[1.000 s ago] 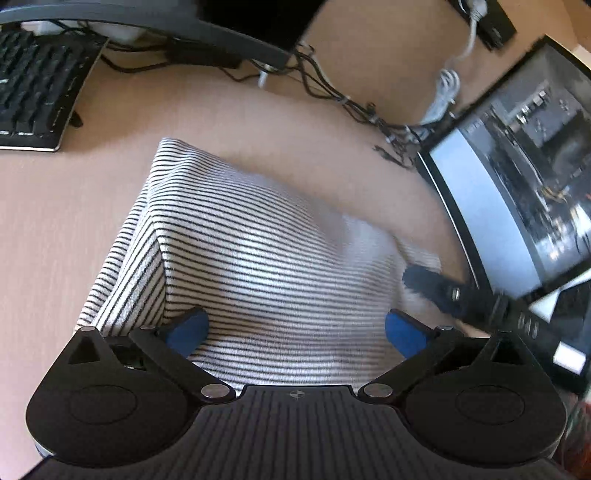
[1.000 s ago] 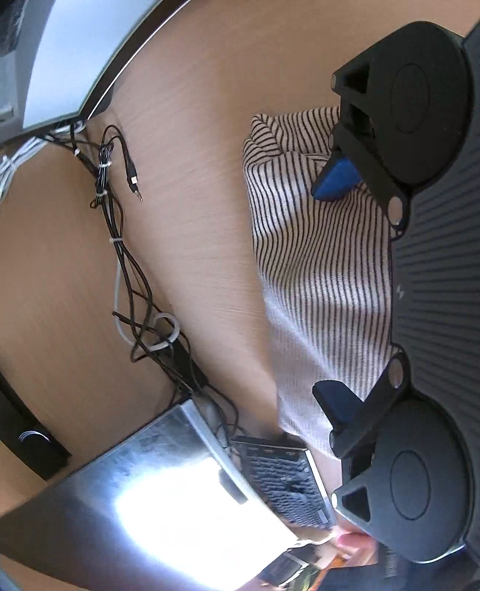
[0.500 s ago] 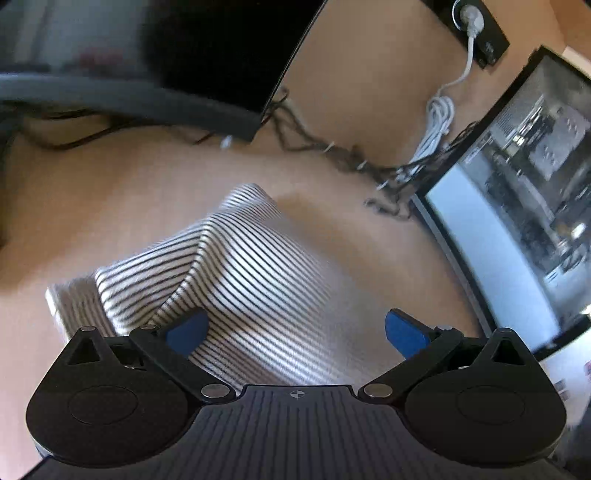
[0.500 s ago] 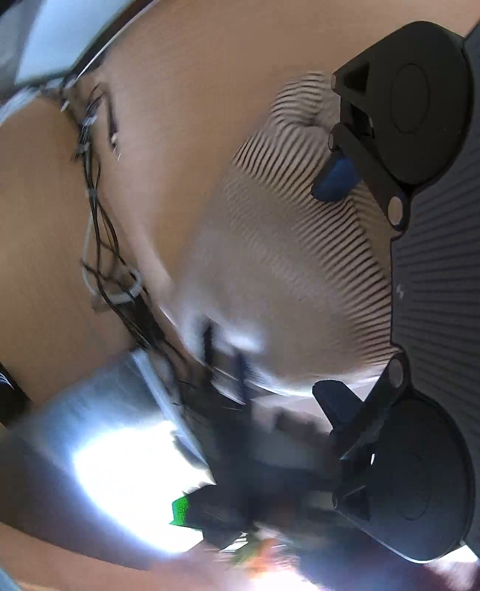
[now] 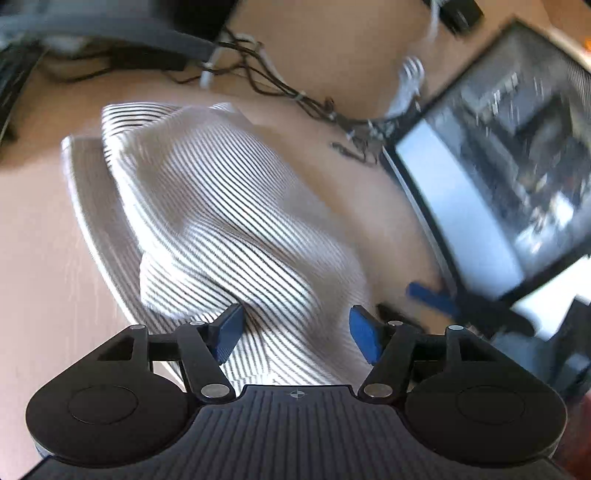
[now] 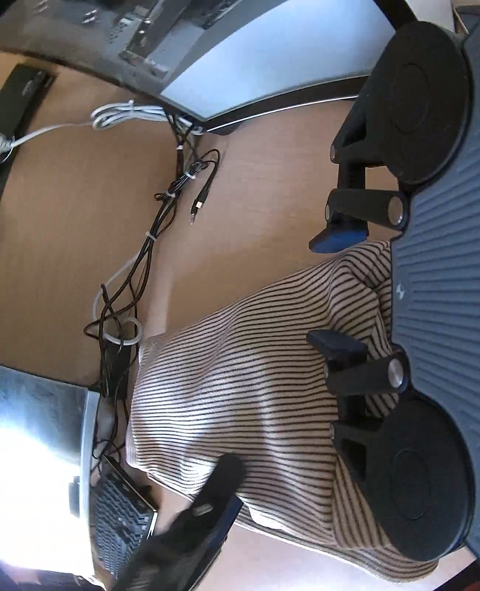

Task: Fold clothes

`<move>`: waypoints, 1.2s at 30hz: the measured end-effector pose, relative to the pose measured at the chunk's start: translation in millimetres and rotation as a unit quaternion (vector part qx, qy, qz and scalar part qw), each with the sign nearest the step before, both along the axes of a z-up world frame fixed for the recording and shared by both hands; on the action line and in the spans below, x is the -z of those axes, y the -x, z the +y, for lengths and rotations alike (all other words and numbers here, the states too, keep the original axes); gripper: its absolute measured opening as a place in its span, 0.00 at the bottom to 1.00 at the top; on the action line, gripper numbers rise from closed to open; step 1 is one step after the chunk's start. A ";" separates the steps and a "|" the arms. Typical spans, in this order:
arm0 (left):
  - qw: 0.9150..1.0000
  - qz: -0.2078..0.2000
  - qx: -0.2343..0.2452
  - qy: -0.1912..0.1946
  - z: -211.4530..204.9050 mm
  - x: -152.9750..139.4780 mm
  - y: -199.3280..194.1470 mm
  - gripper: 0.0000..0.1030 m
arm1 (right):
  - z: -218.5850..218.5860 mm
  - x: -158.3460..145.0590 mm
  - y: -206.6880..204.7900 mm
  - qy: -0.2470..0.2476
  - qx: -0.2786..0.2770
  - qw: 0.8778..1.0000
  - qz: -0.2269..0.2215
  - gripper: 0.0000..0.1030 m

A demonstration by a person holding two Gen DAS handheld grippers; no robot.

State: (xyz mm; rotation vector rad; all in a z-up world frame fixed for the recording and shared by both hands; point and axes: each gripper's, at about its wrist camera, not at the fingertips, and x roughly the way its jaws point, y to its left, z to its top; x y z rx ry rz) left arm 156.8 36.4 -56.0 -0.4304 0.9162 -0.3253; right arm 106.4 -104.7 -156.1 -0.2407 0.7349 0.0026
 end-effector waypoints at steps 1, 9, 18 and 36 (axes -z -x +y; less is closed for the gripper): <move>1.000 -0.004 0.009 -0.007 -2.9 1.4 -3.9 0.65 | -0.8 0.5 1.4 -0.001 0.001 1.000 0.000 0.44; 0.995 -0.019 -0.025 -0.100 -4.9 -9.7 -38.0 0.77 | 23.5 -16.9 31.2 -0.040 -0.027 0.998 0.042 0.44; 0.977 -0.055 0.006 -0.204 -23.9 -28.1 4.0 0.88 | 17.5 2.9 37.1 -0.034 -0.037 0.998 0.040 0.44; 0.994 0.037 0.097 -0.030 -40.1 -9.0 60.6 0.89 | 13.5 -30.5 30.4 0.017 -0.089 0.996 -0.004 0.54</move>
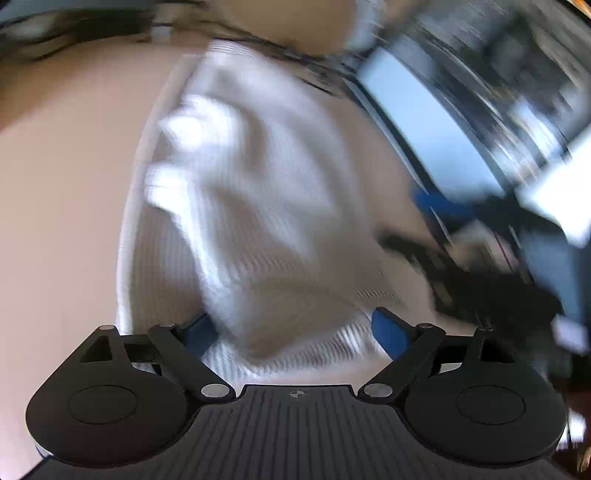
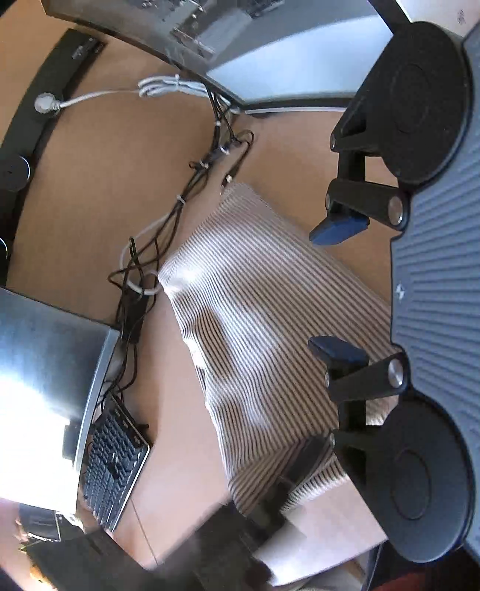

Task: Fold clothes

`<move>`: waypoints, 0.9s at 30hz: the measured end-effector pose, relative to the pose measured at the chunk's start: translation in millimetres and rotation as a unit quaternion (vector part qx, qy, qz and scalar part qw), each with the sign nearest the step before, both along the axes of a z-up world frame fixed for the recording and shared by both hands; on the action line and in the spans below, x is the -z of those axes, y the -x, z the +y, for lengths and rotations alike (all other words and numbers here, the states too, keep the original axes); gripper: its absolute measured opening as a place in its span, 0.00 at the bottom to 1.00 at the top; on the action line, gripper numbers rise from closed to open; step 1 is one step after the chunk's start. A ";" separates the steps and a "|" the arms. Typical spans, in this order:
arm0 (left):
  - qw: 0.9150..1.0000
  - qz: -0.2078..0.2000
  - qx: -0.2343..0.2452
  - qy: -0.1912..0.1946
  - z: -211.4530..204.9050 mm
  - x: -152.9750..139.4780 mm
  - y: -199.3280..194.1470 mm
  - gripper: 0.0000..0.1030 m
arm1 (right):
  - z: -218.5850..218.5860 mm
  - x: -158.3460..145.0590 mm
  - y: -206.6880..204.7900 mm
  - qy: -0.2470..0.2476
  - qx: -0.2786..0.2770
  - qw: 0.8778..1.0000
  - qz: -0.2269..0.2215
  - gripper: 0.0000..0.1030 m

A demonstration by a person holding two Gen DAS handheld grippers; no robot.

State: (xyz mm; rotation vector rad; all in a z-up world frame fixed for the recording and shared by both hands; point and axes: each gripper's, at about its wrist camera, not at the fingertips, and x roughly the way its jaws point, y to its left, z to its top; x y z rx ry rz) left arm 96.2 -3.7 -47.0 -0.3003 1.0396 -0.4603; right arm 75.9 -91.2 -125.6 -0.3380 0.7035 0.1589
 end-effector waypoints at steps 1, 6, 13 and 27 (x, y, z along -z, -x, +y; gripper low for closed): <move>1.000 -0.007 0.017 -0.003 -2.2 -3.4 4.9 0.90 | -1.8 -1.3 -1.7 0.003 0.000 1.000 0.000 0.55; 0.996 -0.062 -0.032 -0.051 36.9 -27.9 18.8 0.94 | 12.2 -19.8 18.6 -0.020 -0.055 0.998 -0.009 0.53; 0.974 -0.092 -0.107 -0.177 89.2 -31.4 32.3 0.96 | 66.0 -2.8 22.0 -0.039 -0.147 0.988 0.019 0.52; 0.968 -0.133 0.050 -0.207 49.6 -23.5 48.5 1.00 | 50.5 6.2 -21.7 -0.182 -0.080 0.974 0.113 0.38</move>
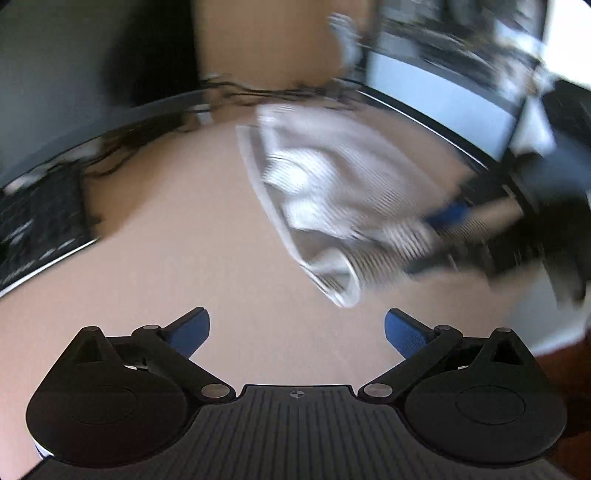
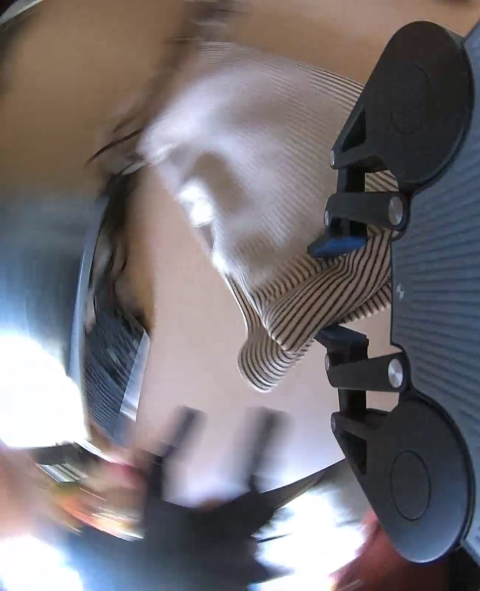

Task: Fold clothes

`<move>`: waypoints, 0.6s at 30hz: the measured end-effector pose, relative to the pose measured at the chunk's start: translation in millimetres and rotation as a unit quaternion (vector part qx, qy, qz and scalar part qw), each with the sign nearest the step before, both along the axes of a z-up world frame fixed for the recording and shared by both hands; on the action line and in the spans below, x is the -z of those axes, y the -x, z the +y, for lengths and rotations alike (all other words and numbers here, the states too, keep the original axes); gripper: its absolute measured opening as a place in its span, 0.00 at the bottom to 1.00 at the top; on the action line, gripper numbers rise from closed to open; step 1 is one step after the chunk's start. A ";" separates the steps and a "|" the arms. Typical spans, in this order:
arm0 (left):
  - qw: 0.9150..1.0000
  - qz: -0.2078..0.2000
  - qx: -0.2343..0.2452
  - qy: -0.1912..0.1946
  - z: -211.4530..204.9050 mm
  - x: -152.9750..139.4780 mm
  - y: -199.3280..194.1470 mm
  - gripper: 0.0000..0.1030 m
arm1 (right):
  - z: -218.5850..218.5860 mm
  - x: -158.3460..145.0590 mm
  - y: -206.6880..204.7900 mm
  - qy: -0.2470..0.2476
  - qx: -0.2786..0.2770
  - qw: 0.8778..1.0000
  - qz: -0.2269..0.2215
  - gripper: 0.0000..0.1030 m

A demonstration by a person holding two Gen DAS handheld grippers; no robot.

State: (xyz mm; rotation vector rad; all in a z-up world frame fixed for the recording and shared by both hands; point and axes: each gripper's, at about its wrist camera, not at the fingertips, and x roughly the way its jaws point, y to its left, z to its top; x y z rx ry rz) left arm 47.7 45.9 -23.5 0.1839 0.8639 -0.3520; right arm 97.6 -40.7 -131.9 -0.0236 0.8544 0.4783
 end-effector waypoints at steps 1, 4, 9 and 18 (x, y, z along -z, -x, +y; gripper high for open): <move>1.000 -0.002 0.016 -0.013 -8.6 4.4 -1.8 1.00 | -12.3 -0.4 -6.9 -0.035 0.020 0.999 0.027 0.38; 0.997 -0.020 0.042 -0.058 -33.8 17.6 -14.0 1.00 | -27.3 2.3 -12.4 -0.069 0.035 0.996 0.049 0.38; 0.997 -0.039 0.043 -0.050 -59.0 17.8 -47.1 1.00 | -12.0 -13.8 16.4 0.024 0.015 0.999 -0.042 0.56; 0.999 0.003 0.031 0.010 -68.0 17.3 -73.8 1.00 | -15.2 3.7 45.3 0.164 0.043 0.975 -0.141 0.71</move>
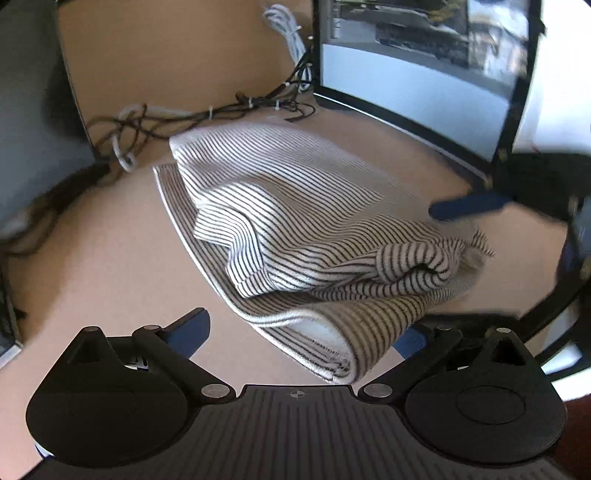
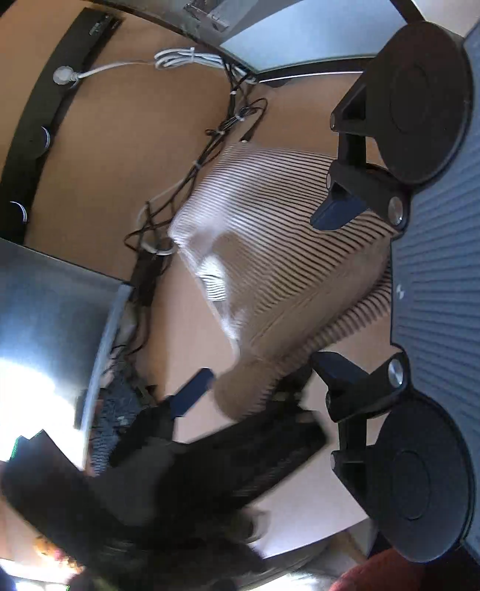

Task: Fold clothes

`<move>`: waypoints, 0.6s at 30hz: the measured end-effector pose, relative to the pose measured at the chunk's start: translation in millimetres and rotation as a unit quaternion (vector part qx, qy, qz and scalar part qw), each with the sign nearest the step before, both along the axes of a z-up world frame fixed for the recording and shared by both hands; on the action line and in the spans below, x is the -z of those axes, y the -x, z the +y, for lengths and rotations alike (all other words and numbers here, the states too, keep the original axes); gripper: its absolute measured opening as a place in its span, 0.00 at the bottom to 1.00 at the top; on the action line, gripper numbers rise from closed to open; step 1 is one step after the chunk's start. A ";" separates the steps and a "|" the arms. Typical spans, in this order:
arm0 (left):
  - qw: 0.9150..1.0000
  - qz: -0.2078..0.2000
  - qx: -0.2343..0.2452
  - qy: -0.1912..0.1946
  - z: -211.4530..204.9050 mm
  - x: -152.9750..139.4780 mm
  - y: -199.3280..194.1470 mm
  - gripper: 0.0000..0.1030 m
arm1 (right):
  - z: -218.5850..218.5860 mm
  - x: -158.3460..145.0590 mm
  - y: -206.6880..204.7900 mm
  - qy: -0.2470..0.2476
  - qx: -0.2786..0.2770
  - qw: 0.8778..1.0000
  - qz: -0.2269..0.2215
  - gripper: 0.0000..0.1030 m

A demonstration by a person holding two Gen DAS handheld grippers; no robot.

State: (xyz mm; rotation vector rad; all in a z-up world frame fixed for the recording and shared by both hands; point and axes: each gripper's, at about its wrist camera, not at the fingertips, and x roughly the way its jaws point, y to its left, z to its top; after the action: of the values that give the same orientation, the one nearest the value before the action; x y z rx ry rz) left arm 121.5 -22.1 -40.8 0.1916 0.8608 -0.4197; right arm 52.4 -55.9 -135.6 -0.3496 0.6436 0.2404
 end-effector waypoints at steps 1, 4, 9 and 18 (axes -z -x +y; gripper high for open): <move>1.000 0.007 -0.004 0.007 1.2 -0.2 -2.2 1.00 | 0.3 3.5 1.6 0.014 -0.001 1.000 -0.002 0.71; 0.999 0.020 -0.018 0.019 4.2 0.6 -7.1 1.00 | 2.8 11.7 6.4 0.060 -0.012 0.998 -0.013 0.71; 0.996 0.049 -0.043 0.065 9.5 0.2 -16.1 1.00 | 19.1 28.7 -5.6 0.155 -0.032 0.986 -0.057 0.71; 0.982 0.008 -0.042 0.185 81.9 -41.5 -1.3 1.00 | -5.2 -15.0 -27.9 0.206 -0.062 0.976 -0.023 0.26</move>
State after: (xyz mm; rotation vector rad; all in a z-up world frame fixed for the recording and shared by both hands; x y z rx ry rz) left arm 122.8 59.8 0.8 -0.1904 0.7894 -0.4947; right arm 80.3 -61.1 -120.5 -0.7936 0.6246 0.2171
